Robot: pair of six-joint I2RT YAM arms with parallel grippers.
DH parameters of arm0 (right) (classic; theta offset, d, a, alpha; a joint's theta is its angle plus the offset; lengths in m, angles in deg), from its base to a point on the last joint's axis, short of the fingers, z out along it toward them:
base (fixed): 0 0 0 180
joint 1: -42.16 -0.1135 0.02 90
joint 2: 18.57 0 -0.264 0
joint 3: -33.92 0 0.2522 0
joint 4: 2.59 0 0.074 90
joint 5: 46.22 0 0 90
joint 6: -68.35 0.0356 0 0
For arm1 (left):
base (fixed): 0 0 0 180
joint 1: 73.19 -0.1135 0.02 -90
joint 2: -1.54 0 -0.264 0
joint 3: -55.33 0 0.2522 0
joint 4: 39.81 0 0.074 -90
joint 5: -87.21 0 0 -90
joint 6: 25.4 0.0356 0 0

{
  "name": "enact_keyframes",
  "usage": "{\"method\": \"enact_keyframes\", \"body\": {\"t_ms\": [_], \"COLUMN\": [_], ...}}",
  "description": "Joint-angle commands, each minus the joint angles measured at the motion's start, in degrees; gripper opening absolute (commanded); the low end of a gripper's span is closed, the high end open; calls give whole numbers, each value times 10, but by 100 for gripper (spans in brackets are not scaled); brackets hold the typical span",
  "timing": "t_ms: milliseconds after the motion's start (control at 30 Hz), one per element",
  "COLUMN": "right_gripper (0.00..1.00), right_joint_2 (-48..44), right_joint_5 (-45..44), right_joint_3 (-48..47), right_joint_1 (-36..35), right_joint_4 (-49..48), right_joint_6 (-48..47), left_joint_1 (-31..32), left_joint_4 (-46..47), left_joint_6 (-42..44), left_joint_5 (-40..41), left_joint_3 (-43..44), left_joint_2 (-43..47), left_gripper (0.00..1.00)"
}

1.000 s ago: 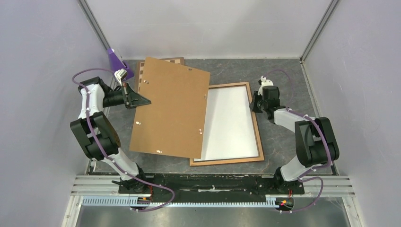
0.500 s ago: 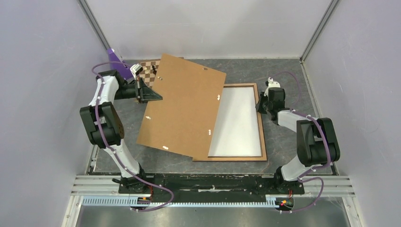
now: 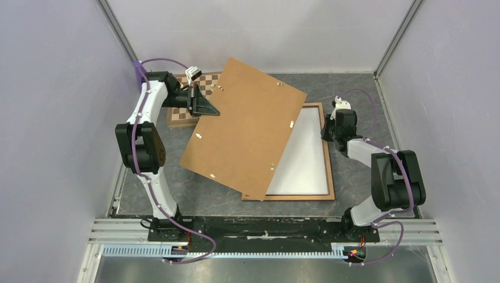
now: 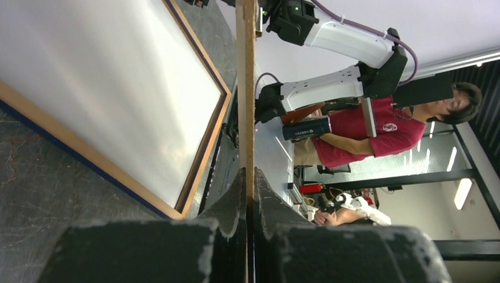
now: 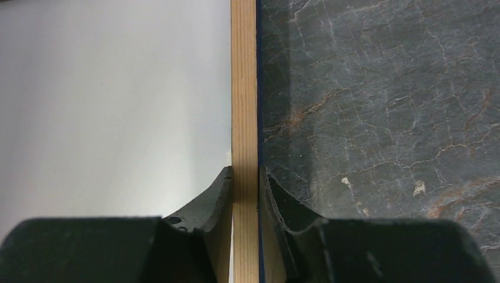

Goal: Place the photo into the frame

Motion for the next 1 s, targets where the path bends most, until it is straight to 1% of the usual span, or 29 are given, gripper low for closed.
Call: {"method": "enact_keyframes", "body": {"t_ms": [0, 100, 367, 600, 700, 733, 967], "right_gripper": [6, 6, 6, 5, 5, 5, 3], "right_joint_2": [-31, -32, -34, -42, -26, -18, 36], "right_joint_5": [-17, -16, -21, -23, -33, -34, -28], "right_joint_3": [4, 3, 7, 2, -6, -11, -46], "right_joint_1": [3, 3, 3, 3, 3, 5, 40], "right_joint_4": [-51, -49, -53, -49, -48, -48, -60], "right_joint_6": [-7, -7, -13, -15, -12, -11, 13], "left_joint_1": [6, 13, 15, 15, 15, 31, 47], "left_joint_4": [-61, -59, -60, -59, -59, -58, -57], "left_joint_6": [-58, -70, -120, -148, -160, -162, -161], "left_joint_5": [-108, -108, -108, -108, -107, -108, -107], "left_joint_3": [30, 41, 103, 149, 185, 192, 215], "left_joint_2": [-18, -20, -18, -39, -44, -44, -66], "left_gripper": [2, 2, 2, 2, 2, 2, 2]}}
